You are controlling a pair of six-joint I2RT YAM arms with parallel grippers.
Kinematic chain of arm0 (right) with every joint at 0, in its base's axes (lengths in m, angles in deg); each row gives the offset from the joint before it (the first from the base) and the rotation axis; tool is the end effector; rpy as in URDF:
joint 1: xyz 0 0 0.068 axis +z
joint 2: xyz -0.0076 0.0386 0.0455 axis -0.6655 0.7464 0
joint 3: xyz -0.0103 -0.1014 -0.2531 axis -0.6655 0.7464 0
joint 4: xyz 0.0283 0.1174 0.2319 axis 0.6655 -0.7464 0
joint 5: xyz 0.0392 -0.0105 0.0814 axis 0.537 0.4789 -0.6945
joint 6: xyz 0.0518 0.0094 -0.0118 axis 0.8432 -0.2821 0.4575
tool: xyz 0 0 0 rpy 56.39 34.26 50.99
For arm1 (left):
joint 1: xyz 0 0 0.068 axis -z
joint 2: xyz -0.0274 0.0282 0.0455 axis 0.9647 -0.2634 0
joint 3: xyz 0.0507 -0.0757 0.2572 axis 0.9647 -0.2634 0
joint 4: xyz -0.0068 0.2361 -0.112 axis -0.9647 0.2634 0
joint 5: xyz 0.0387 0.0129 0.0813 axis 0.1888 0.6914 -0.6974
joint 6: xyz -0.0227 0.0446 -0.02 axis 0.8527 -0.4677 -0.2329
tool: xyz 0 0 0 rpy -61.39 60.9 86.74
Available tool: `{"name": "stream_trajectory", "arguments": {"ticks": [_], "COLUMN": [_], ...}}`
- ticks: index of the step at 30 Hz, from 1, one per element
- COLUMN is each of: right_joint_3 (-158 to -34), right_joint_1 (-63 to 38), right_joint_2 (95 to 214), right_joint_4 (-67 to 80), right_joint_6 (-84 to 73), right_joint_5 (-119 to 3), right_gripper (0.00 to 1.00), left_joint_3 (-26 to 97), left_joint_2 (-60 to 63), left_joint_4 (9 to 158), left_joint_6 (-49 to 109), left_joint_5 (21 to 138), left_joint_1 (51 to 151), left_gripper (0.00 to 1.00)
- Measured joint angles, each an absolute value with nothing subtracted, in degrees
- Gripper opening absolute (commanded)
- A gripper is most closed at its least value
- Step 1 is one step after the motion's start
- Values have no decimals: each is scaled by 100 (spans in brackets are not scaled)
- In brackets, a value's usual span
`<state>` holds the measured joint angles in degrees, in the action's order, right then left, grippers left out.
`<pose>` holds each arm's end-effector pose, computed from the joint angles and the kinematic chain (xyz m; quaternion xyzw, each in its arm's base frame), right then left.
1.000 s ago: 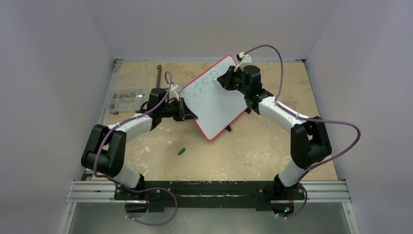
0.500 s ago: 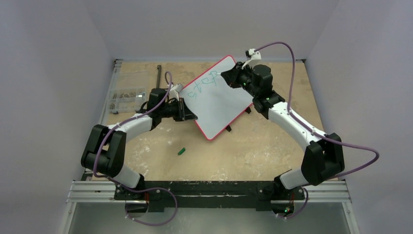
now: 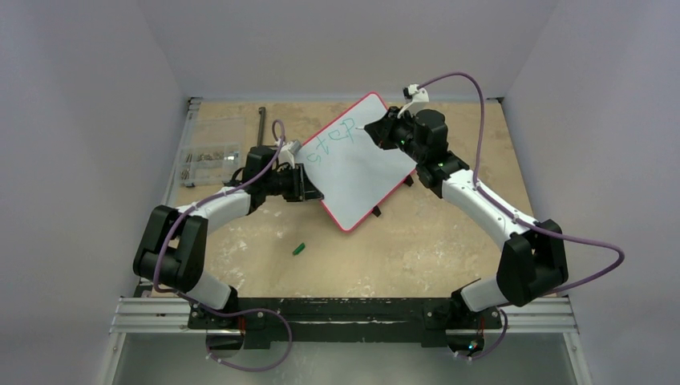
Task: Write a sentence on the whiteboard
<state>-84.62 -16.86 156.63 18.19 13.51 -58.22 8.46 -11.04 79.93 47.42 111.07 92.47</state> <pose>0.3139 0.1507 0.3380 -0.0394 0.7522 0.3253 0.5717 0.2907 -0.1172 0.1947 0.0683 0.8510 -0.4486 0.2643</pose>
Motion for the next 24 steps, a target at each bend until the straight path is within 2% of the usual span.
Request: {"name": "stream_trajectory", "arguments": {"ticks": [9, 16, 24], "right_joint_3": [-8444, -8409, -8389], "right_joint_1": [-1686, -1686, -1686], "right_joint_2": [15661, 15637, 15506], "right_joint_4": [1823, 1819, 1823], "right_joint_6": [1348, 1351, 1351], "right_joint_5": [-5824, -5824, -5824], "right_gripper": [0, 0, 0], "left_joint_3": [841, 837, 831], "left_joint_2": [-977, -726, -580], "left_joint_4": [8012, 8047, 8119], "left_joint_6": [4701, 4705, 4698], "left_joint_5": [11083, 11026, 10873], "left_joint_1": [9249, 9249, 9253], "left_gripper": [41, 56, 65]}}
